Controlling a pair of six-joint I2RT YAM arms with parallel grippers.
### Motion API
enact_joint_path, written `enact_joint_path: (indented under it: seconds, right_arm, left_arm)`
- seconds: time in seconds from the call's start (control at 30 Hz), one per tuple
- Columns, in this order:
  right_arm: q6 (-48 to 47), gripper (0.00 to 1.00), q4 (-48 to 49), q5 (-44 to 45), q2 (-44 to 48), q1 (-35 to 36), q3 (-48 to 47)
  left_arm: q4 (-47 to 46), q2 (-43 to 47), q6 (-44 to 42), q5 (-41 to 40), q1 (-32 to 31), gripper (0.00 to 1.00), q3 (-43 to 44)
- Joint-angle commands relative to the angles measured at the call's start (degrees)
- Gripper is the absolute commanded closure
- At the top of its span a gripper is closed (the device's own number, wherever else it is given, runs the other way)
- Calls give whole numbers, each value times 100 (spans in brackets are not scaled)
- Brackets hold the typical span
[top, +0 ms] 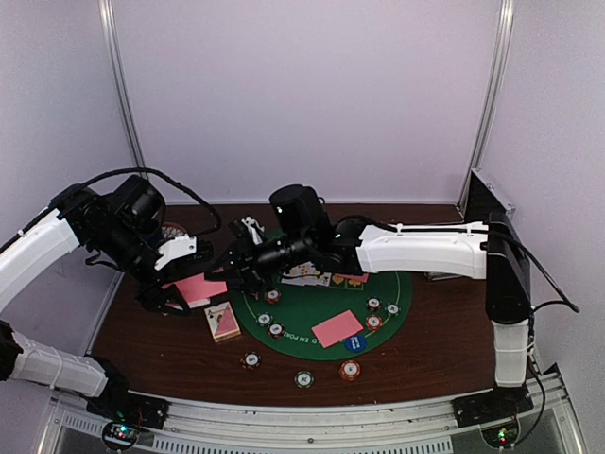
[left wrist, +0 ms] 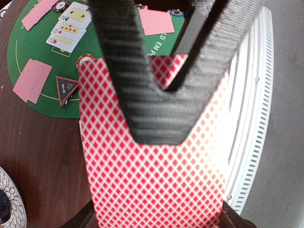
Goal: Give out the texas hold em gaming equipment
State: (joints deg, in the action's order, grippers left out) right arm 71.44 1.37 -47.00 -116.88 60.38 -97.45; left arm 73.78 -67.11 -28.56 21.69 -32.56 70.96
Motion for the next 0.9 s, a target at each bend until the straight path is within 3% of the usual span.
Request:
enact_joint_path:
  seconds: [0.0, 0.23, 0.5, 0.7, 0.87]
  right_arm:
    - [12, 76, -60, -174, 218, -53, 46]
    - [-87, 100, -203, -226, 361, -127, 138]
    - [-534, 100, -596, -124, 1178, -827, 949]
    - [-1264, 100, -1288, 15, 1891, -1905, 1981]
    - [-2033, 100, -1902, 341, 1947, -2858, 2570]
  left_arm:
    - [-94, 81, -45, 33, 30, 100, 111]
    - [-98, 83, -45, -3, 30, 100, 115]
    - [-92, 71, -45, -51, 30, 100, 120]
    - [-92, 69, -45, -48, 30, 100, 102]
    - [-98, 56, -45, -38, 30, 100, 87]
